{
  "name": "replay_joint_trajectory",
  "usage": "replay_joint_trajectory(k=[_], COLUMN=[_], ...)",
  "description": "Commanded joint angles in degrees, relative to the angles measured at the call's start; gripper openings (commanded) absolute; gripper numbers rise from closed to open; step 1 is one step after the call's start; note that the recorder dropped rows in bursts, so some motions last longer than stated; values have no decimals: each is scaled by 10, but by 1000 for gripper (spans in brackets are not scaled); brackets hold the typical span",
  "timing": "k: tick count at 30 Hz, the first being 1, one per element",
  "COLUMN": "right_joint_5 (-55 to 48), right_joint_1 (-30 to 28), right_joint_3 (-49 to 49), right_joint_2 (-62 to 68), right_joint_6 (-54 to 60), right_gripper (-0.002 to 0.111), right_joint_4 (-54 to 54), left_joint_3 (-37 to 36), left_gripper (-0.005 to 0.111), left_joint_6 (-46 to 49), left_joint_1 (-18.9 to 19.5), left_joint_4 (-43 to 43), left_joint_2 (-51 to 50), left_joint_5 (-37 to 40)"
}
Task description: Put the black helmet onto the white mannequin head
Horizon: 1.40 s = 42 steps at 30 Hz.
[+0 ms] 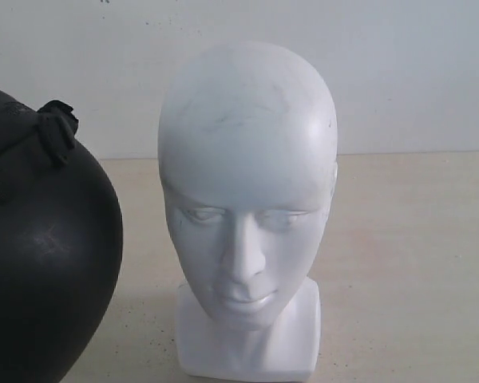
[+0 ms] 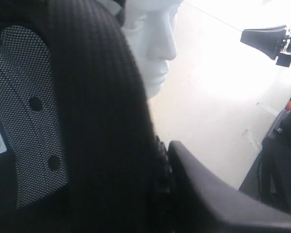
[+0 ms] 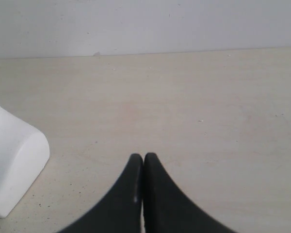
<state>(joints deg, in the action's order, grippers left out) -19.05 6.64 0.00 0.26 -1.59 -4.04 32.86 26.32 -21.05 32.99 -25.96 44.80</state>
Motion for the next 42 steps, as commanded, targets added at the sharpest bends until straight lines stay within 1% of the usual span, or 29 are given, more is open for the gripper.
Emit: replay_joint_trajectory(k=[1, 3, 6, 11, 14, 18, 21, 22, 25, 28, 32, 35, 37, 41, 42], right_joint_5=[6, 6, 6, 6, 6, 6, 6, 6, 6, 6, 6, 6, 6, 6, 6], right_joint_1=[-4, -4, -4, -4, -4, -4, -4, -4, -4, -4, -4, -4, -4, -4, -4], right_joint_3=[0, 0, 0, 0, 0, 0, 0, 0, 0, 0, 0, 0, 0, 0, 0], right_joint_2=[-3, -3, -3, -3, -3, -3, -3, -3, -3, -3, -3, -3, -3, -3, -3], right_joint_6=[3, 3, 3, 3, 3, 3, 3, 3, 3, 3, 3, 3, 3, 3, 3], right_gripper=[0, 0, 0, 0, 0, 0, 0, 0, 0, 0, 0, 0, 0, 0, 0], right_joint_4=[-2, -2, -2, -2, -2, -2, -2, -2, -2, -2, -2, -2, -2, -2, -2], left_joint_3=[6, 6, 6, 4, 4, -1, -12, -15, -26, -25, -18, -18, -18, -18, -18], left_gripper=[4, 4, 4, 4, 4, 4, 4, 4, 4, 4, 4, 4, 4, 4, 4], left_joint_6=[-80, -175, -389, -569, -729, -965, -1110, -1139, -1180, -1181, -1181, -1179, -1163, -1078, -1051], left_joint_1=[-2, -2, -2, -2, -2, -2, -2, -2, -2, -2, -2, -2, -2, -2, -2], left_joint_4=[-50, -131, -299, -436, -544, -739, -848, -867, -874, -870, -837, -792, -747, -620, -585], left_joint_2=[55, 87, 125, 158, 175, 187, 187, 187, 186, 186, 186, 186, 184, 178, 172], left_joint_5=[-122, -158, -182, -244, -281, -344, -406, -425, -469, -507, -542, -566, -582, -627, -653])
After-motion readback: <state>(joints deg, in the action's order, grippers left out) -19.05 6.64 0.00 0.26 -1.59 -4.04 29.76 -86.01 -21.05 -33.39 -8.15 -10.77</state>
